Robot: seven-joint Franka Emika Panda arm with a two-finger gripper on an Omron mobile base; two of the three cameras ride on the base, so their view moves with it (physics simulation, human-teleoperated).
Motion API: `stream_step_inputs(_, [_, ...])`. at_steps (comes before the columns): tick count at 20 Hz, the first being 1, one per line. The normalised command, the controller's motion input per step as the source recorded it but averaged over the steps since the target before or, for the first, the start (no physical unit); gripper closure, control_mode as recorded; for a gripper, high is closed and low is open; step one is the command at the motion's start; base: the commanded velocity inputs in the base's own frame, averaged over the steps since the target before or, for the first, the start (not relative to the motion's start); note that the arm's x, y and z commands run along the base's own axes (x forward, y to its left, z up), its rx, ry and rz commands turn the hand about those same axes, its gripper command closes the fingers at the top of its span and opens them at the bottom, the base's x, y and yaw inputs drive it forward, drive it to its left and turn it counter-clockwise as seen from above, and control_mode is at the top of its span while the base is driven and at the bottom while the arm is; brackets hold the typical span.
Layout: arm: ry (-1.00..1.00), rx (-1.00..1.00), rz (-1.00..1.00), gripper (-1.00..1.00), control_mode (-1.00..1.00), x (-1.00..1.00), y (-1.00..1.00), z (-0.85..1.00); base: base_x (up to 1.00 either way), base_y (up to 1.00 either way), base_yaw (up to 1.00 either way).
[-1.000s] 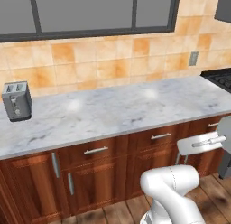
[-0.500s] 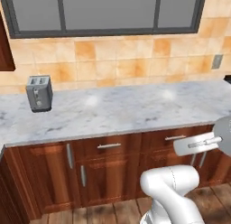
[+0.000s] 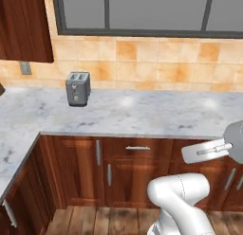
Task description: Move the bowls from the cabinet to the plates on the dining table.
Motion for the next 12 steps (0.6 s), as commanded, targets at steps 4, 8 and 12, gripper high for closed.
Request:
stream_step_inputs(4, [0.0, 0.0, 0.0, -1.0, 1.0, 0.0, 0.0, 0.0, 0.11, 0.0, 0.41])
stream_step_inputs(8, [0.0, 0.0, 0.0, -1.0, 1.0, 0.0, 0.0, 0.0, 0.1, 0.0, 0.41])
stream_step_inputs(12, [0.0, 0.0, 0.0, -1.0, 1.0, 0.0, 0.0, 0.0, 0.08, 0.0, 0.41])
